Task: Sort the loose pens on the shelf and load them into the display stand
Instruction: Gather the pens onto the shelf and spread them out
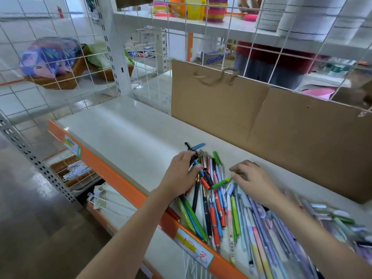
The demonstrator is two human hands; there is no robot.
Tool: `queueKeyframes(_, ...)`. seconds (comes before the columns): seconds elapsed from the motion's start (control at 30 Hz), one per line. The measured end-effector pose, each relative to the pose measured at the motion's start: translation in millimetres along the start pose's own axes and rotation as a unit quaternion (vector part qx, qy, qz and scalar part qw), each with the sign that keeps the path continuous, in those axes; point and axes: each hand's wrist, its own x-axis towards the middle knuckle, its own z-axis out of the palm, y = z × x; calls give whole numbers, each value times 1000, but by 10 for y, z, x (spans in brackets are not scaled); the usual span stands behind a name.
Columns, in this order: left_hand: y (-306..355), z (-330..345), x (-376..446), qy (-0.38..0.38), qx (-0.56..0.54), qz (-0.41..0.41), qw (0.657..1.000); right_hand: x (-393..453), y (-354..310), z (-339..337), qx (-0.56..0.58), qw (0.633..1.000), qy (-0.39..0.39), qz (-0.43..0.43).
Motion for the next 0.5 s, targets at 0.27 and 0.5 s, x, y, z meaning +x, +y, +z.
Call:
queueKeyframes(0.27, 142, -105, -478, 96, 29, -71, 992, 827, -515, 47, -14, 995, -49, -80)
queueKeyframes(0.5, 390, 198, -741, -14, 210, -170, 963, 1096, -715, 270, -29, 988, -131, -80)
